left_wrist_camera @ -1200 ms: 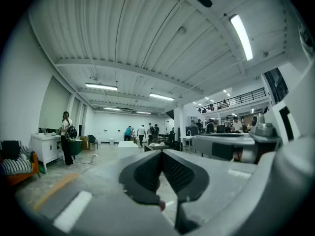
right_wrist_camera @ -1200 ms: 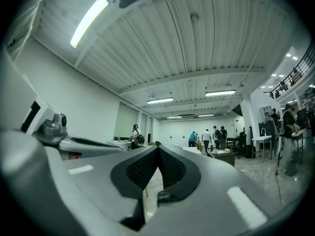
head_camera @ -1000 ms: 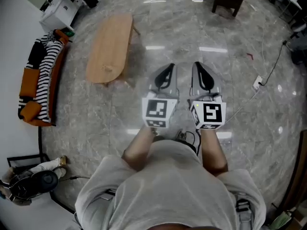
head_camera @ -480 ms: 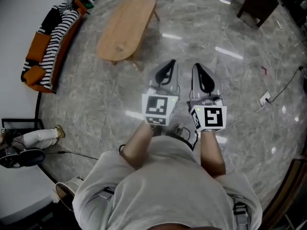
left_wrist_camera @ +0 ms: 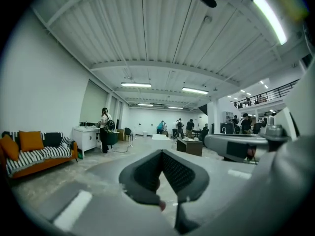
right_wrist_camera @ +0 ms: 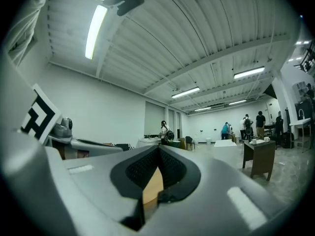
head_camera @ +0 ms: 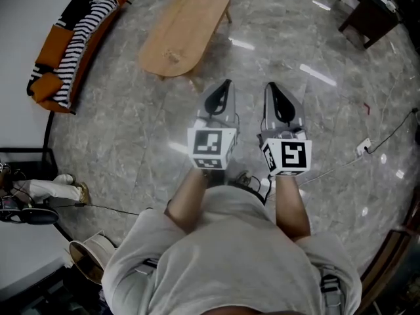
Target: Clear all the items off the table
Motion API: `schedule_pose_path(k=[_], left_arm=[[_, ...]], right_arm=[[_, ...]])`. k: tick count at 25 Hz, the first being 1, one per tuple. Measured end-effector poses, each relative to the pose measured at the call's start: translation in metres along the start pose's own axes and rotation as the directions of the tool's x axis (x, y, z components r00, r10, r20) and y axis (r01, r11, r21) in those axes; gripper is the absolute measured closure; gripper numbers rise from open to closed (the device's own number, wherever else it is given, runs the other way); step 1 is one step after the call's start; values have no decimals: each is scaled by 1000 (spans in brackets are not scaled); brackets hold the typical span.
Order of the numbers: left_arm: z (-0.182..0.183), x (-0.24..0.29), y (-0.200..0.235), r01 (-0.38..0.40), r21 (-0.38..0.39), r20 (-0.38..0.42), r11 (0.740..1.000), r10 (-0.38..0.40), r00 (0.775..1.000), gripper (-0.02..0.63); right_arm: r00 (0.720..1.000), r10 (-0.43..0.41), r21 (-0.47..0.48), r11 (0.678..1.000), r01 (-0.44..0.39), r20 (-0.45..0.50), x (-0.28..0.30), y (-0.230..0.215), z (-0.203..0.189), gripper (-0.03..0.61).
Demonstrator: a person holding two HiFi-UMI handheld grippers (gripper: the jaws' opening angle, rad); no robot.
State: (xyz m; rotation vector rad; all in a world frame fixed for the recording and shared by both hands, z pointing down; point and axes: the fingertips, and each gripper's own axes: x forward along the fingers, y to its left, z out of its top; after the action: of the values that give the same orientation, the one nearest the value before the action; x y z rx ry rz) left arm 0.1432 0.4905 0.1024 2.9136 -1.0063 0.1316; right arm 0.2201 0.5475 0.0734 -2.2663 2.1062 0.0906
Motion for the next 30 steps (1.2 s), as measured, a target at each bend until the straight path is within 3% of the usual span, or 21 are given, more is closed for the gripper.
schedule_pose_path(k=[13, 22, 26, 30], left_arm=[[-5, 37, 175, -71, -47, -37, 996, 69, 997, 594], [-16, 40, 279, -127, -105, -54, 986, 122, 991, 594], [-23, 39, 312, -169, -154, -63, 974, 161, 985, 594], [-20, 36, 335, -206, -154, -59, 966, 199, 978, 594]], right_arm=[[995, 74, -44, 996, -77, -64, 162, 90, -21, 572], [986, 122, -59, 990, -129, -111, 241, 152, -35, 572], [976, 165, -75, 981, -176, -139, 264, 177, -41, 572], [966, 216, -58, 973, -225, -139, 286, 196, -40, 572]])
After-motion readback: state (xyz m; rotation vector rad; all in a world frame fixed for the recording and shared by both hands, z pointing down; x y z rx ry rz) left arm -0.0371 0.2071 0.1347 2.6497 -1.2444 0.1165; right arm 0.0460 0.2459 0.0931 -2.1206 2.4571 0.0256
